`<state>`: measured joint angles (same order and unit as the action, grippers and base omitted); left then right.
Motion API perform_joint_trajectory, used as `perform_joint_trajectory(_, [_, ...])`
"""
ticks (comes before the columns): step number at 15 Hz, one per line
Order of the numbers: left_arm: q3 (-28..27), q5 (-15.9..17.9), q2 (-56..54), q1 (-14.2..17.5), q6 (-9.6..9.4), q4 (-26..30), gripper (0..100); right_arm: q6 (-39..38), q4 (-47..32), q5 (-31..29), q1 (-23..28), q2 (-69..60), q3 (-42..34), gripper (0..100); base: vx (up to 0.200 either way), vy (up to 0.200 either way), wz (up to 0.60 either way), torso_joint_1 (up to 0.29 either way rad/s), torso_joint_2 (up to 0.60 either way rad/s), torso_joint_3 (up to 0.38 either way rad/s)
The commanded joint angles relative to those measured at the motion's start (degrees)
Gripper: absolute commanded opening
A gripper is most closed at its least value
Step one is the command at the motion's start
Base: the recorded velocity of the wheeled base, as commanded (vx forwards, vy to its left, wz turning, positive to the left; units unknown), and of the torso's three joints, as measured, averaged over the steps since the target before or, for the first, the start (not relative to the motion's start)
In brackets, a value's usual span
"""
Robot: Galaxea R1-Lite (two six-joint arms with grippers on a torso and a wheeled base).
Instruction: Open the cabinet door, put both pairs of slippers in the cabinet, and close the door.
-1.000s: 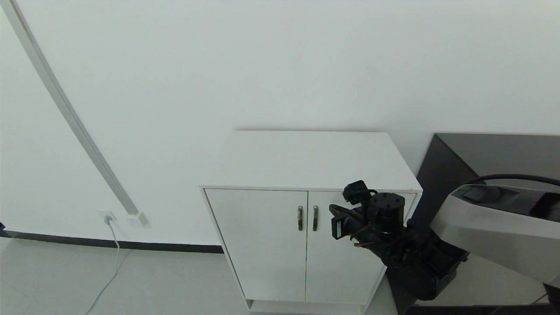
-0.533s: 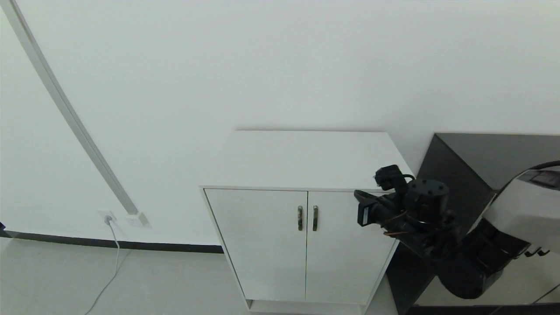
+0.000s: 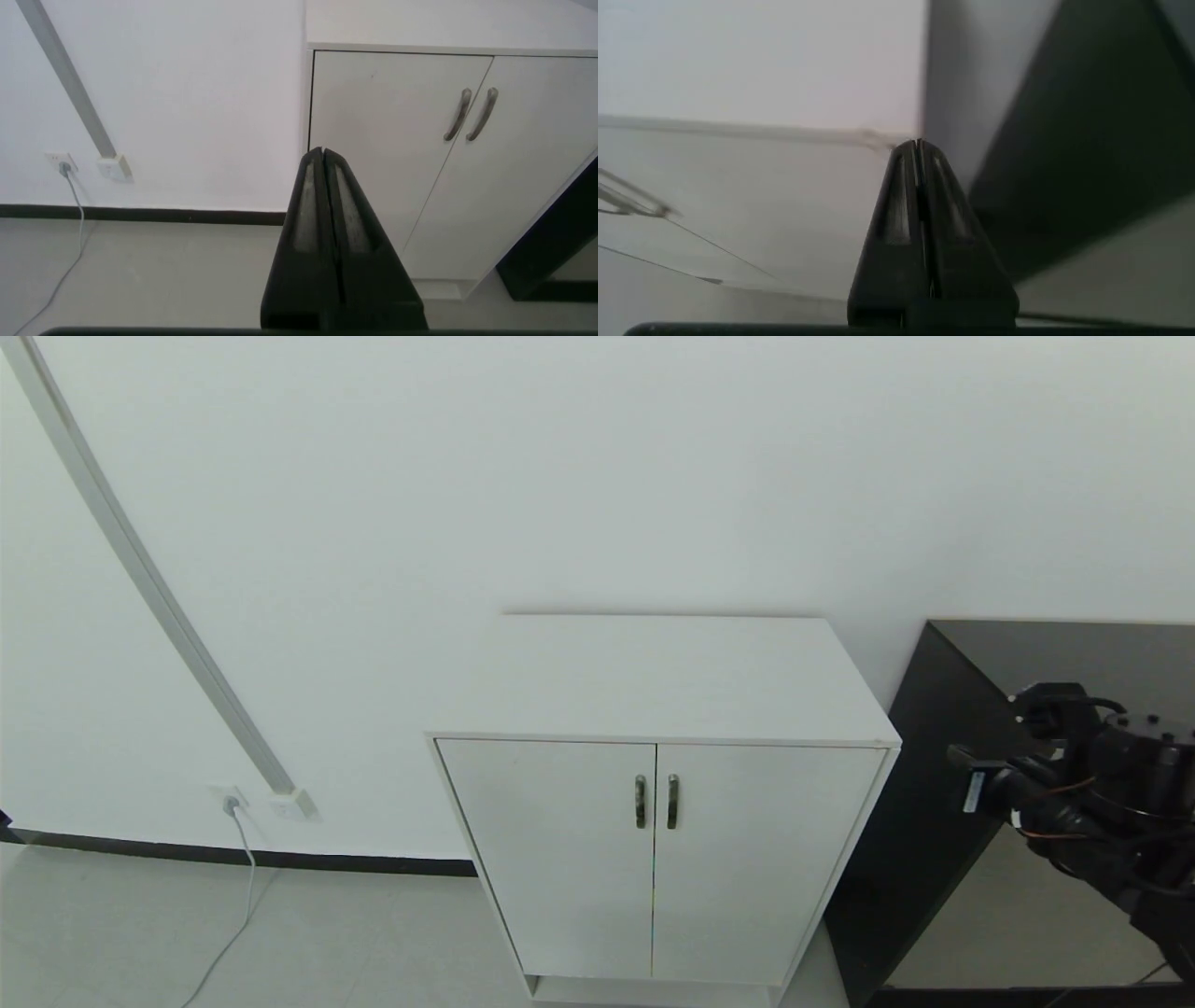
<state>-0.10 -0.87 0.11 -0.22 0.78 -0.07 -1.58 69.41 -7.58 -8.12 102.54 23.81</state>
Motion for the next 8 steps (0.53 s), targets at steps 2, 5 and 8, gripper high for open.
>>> perform_joint_trajectory(2, [0.01, -0.01, -0.02, 0.04, 0.01, -0.01, 0, 1.76, 0.02, -0.15, 5.57, -9.37, -9.57, 0, 0.000, 0.000, 0.00, 0.000, 0.00, 0.000])
perform_joint_trajectory(5, [0.01, -0.01, -0.02, 0.04, 0.01, -0.01, 0, 2.99, -0.07, -0.06, 6.71, -17.63, -18.71, 0, 0.000, 0.000, 0.00, 0.000, 0.00, 0.000])
perform_joint_trajectory(8, [0.01, -0.01, -0.02, 0.04, 0.01, -0.01, 0, 2.82, -1.21, 0.64, 6.27, -24.75, -23.81, 0, 0.000, 0.000, 0.00, 0.000, 0.00, 0.000])
